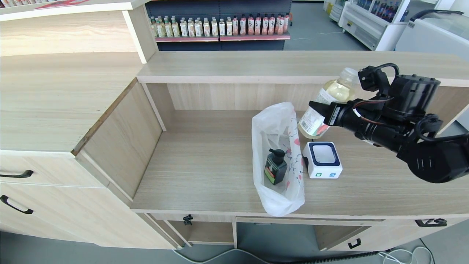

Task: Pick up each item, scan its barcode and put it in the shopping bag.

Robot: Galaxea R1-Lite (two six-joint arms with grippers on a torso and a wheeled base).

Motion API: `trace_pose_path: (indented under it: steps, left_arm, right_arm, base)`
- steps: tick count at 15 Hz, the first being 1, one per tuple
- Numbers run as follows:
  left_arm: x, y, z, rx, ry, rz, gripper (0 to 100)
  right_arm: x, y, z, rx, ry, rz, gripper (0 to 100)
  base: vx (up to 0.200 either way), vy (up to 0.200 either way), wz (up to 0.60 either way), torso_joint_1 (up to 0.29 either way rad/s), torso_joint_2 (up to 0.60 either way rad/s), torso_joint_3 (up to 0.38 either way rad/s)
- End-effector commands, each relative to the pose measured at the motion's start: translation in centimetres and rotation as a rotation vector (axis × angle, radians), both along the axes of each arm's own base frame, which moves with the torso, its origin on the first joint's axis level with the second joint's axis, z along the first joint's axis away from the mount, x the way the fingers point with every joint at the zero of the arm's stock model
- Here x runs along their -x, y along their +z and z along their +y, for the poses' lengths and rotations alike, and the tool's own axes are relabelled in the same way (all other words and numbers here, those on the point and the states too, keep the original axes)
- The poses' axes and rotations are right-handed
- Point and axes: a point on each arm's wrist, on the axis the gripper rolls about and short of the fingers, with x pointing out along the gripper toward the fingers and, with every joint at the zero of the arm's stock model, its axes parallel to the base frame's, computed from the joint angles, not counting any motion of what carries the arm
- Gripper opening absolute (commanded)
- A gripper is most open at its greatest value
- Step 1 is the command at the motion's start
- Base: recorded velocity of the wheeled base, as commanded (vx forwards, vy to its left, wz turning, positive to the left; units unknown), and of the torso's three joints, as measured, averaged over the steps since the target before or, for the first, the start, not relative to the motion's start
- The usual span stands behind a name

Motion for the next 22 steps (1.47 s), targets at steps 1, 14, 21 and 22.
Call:
trace_pose_path:
  steps: [1, 14, 21, 22]
  left_arm:
    - [0.0, 0.0, 0.0, 0.000, 0.000, 0.000, 100]
    - [0.0, 0.0, 0.0, 0.000, 0.000, 0.000, 100]
    - [0.0, 0.0, 0.0, 0.000, 0.000, 0.000, 100]
    - [0.0, 0.0, 0.0, 0.000, 0.000, 0.000, 100]
  right_arm:
    - [-1.5, -1.4, 0.7, 0.010, 0.009, 0.029, 0]
    - [-8.1, -6.7, 5.5, 0.091, 0.074, 0.035, 0]
    - [-9.7, -10.1, 5.1, 0.212, 0.058, 0.039, 0]
    - [-9.8, -10.5, 5.0, 0.233, 0.056, 0.039, 0]
  base:
    - [0.000, 0.000, 0.00, 0.000, 0.00, 0.000]
    - [0.000, 0.000, 0.00, 0.000, 0.00, 0.000]
    - [0.000, 0.000, 0.00, 0.000, 0.00, 0.000]
    - [0.000, 0.000, 0.00, 0.000, 0.00, 0.000]
